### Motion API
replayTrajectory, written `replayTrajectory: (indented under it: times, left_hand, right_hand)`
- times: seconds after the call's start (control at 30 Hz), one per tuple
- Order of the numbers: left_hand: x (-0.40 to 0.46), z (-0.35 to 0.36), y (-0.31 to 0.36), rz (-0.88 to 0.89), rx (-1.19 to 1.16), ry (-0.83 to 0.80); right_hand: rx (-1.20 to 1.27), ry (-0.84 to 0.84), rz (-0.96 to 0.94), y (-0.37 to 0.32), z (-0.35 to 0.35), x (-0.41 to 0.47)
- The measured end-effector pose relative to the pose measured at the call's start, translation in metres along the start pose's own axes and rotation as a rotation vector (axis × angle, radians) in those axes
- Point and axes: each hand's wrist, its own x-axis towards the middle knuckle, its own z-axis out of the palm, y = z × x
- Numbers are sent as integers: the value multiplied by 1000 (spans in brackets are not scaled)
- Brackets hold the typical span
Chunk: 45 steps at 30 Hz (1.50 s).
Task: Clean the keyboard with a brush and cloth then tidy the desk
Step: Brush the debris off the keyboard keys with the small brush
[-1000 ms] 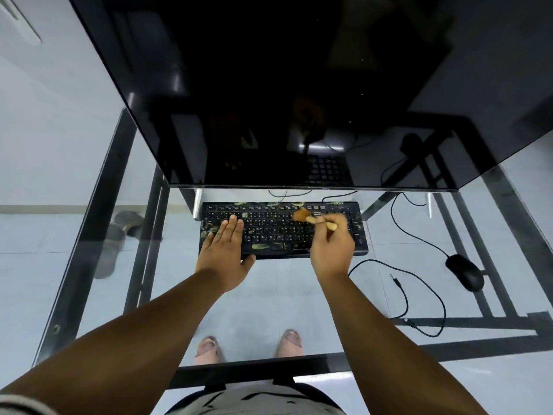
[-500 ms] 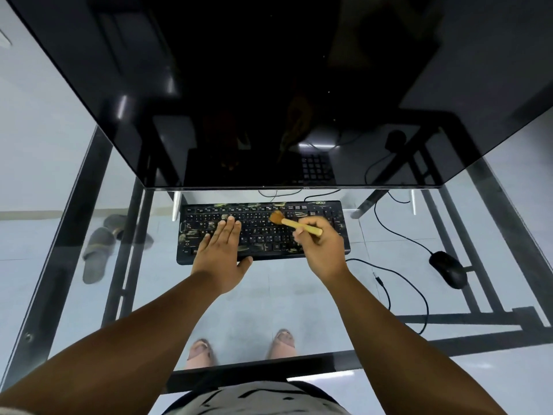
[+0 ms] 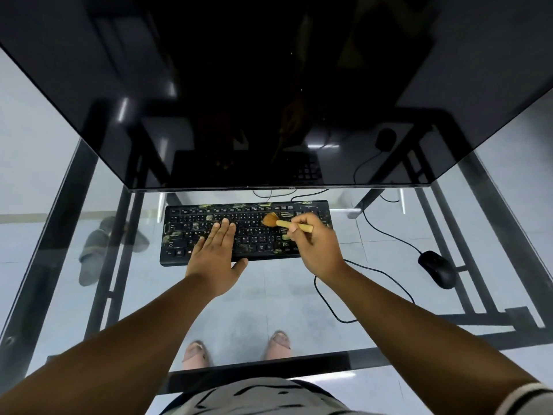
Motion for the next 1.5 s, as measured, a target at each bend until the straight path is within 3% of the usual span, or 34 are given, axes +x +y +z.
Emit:
replayTrajectory:
  times: [0.17,0.33,0.47,0.6,0.67,0.83,0.97,1.07,1.2,1.3,1.43,1.5]
  left_hand:
    - [0,2,5,-19,18,-7]
    - [0,3,9,-25,18,-12]
    - [2,3,11,-32,6,-9]
    - [3,2,15,-32,5,-16]
    - [4,2,16,-27,3,-15]
    - [3,4,18,-22,-8,-9]
    - [1,6,19,-22,-1,-22]
    - [1,7,19,-28,10,-32]
    - [2,6,20,-31,19,-35]
    - [2,7,21,-34,33,-37]
    - [3,8,21,-39,42,-32]
    - [2,9,22,-41,45,-37]
  right_hand:
    - [14,-49,-36,3,-6,-1]
    - [115,204,70,4,-5,-6]
    - [174,176,105,5,1,-13]
    - [233,332,145,10,-4,-18]
    - [269,278,156,10,-6,-21]
    - [238,406,150,15,-14,-25]
    - [208,330,154,16,-18,-23]
    - [207,474,182,17,-23,-21]
    - [192,360,186,19,-26,-25]
    - [142,477,188,22,-32,-27]
    - [170,356,208,22,-32,-30]
    - [88,454,198,23,-34,-31]
